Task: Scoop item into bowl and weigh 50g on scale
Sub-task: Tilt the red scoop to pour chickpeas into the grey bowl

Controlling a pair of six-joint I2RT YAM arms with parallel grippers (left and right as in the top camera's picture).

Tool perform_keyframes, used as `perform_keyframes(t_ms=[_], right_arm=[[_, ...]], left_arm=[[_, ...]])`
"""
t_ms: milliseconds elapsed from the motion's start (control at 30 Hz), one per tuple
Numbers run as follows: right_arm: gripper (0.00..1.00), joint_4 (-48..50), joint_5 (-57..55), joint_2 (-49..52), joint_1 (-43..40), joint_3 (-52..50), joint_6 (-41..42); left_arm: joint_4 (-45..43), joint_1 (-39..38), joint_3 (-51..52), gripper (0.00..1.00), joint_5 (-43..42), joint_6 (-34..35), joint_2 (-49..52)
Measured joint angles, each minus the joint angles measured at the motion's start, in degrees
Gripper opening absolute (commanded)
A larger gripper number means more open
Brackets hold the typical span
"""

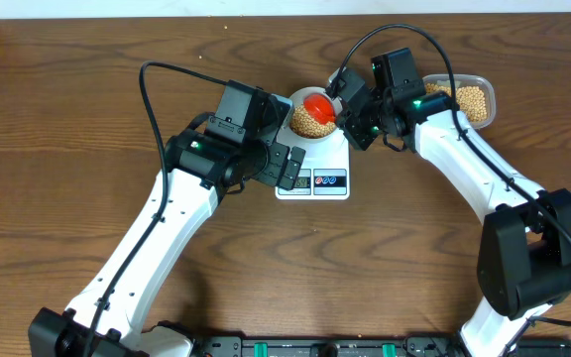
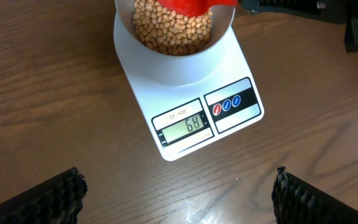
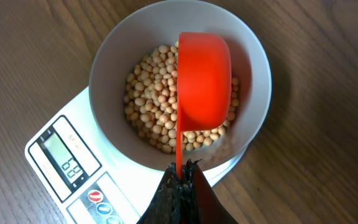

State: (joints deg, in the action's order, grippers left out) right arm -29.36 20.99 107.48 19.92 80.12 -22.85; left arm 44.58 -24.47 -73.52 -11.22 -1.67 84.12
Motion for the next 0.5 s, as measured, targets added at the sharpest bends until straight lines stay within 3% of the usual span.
perform_keyframes(t_ms=[500], right_arm=[[0.01, 0.2, 0.7, 0.2, 0.0, 0.0, 3.0]], left_arm=[[0.0, 0.0, 0.0, 0.98, 0.0, 0.0, 0.0]])
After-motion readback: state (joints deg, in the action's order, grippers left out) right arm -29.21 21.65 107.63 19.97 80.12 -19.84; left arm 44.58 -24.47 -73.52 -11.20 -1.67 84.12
